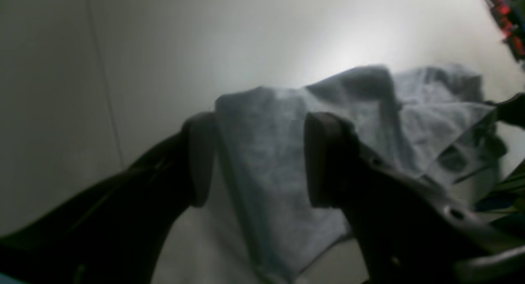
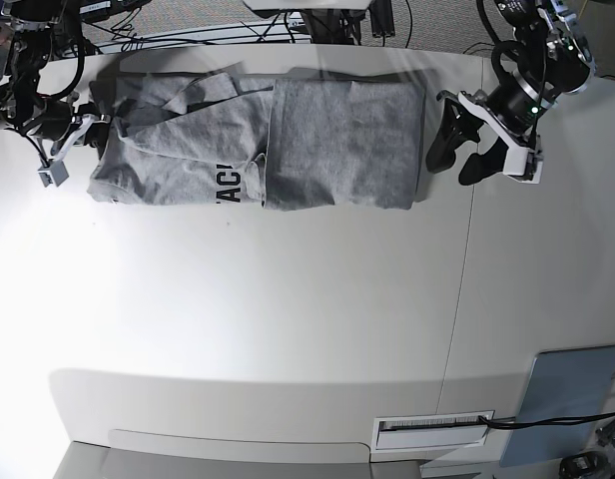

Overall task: Fold the T-shirt properly
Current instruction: 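Move the right gripper to the opposite strip end and grasp it, then lift the grasped end with the right gripper and fold it over the stack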

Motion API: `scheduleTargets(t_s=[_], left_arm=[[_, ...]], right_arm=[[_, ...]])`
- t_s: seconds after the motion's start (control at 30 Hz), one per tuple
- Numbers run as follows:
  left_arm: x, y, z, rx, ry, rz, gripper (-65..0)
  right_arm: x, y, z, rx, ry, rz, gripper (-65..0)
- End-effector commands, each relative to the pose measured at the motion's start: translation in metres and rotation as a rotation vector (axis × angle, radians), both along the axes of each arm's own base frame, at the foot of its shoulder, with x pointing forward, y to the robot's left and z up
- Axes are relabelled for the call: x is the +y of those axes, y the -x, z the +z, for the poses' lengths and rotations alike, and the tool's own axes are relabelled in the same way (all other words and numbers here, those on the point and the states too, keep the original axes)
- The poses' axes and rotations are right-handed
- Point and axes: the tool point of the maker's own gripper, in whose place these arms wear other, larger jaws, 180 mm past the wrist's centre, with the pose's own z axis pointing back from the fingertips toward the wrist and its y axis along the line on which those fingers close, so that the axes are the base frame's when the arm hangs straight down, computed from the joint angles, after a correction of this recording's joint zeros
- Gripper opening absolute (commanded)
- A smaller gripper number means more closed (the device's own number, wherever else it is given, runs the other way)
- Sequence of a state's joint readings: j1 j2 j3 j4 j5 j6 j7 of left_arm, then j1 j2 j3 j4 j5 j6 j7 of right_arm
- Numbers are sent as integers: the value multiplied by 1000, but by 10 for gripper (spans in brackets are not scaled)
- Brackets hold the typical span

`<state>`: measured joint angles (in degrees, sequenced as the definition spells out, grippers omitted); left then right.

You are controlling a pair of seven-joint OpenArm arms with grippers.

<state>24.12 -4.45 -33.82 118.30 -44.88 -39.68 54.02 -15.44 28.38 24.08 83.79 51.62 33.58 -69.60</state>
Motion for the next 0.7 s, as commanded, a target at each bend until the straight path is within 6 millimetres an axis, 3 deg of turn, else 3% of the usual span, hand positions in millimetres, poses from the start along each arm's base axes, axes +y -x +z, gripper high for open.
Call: scheduleTargets(t_s=[0.0,0.1,0.2,0.5,0.67], left_arm=[[-1,-3,11,-43,3,-6,-300],[0,-3,9,-38,-9,-4,-300],[0,-3,9,-37,-10,-4,-300],[1,-2,8,-35,-14,-3,-300],[0,0,5,-14,-23,-10,-300]], right_arm=[[-12,-11,18,-50,39,5,-650],[-15,-18,39,-97,82,28,-650],[1,-27,65,-169,124,99,-650],[100,-39,133,-455,93,238,-650],[150,-41,138,-520,-1,278,-650]])
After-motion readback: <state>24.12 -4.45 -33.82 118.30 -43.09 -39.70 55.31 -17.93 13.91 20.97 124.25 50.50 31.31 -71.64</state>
